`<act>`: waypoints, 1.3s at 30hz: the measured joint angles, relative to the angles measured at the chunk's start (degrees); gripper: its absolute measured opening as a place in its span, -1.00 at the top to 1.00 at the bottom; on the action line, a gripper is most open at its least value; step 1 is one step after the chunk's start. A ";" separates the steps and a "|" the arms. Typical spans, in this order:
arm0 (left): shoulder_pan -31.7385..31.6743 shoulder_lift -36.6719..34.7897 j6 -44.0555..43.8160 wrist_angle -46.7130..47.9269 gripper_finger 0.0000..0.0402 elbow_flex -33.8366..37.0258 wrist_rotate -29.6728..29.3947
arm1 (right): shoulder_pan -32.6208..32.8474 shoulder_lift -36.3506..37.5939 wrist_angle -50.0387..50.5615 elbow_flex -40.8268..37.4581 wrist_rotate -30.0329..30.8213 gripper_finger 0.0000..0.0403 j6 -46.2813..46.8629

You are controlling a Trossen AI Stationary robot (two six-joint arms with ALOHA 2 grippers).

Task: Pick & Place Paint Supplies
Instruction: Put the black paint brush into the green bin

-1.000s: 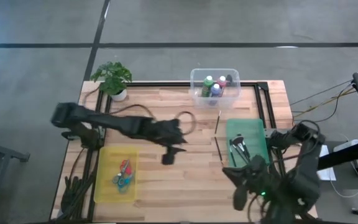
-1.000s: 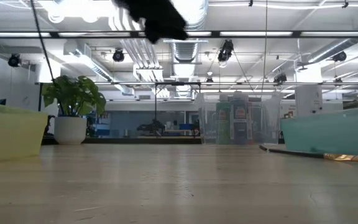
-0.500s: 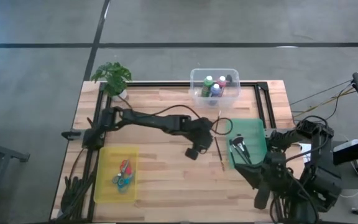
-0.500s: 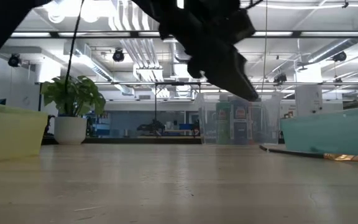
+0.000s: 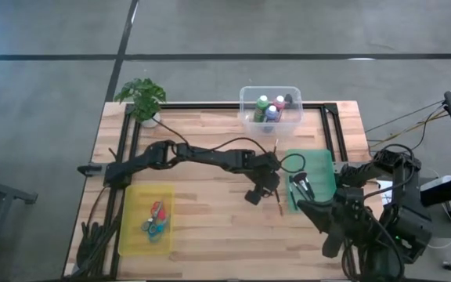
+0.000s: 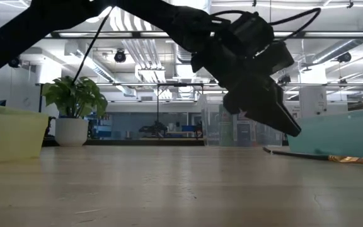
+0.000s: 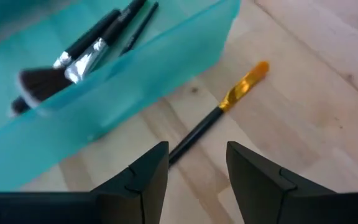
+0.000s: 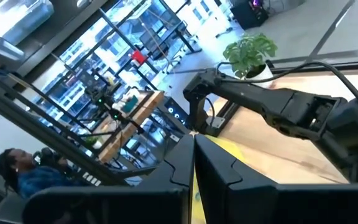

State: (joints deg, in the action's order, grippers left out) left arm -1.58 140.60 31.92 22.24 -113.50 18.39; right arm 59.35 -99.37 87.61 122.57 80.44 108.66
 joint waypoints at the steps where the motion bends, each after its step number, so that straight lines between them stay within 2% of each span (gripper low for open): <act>1: 0.00 0.12 0.61 -0.54 0.16 0.25 0.22 | 0.00 0.00 0.01 -0.01 0.33 0.93 0.05; 8: -0.20 0.48 4.15 -3.15 0.16 0.64 0.77 | -0.10 0.33 -0.03 -0.01 0.77 0.93 0.50; 20: -1.75 2.16 2.42 -6.85 0.16 0.57 4.56 | -0.37 0.42 -2.23 -0.01 2.30 0.93 0.37; 39: -2.61 5.55 2.10 -11.38 0.16 0.47 8.53 | -0.39 0.42 -13.91 -0.01 3.85 0.93 -9.49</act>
State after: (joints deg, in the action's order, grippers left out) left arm -4.20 146.14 34.02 10.86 -113.03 26.92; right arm 58.96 -98.96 73.70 122.56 84.29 99.17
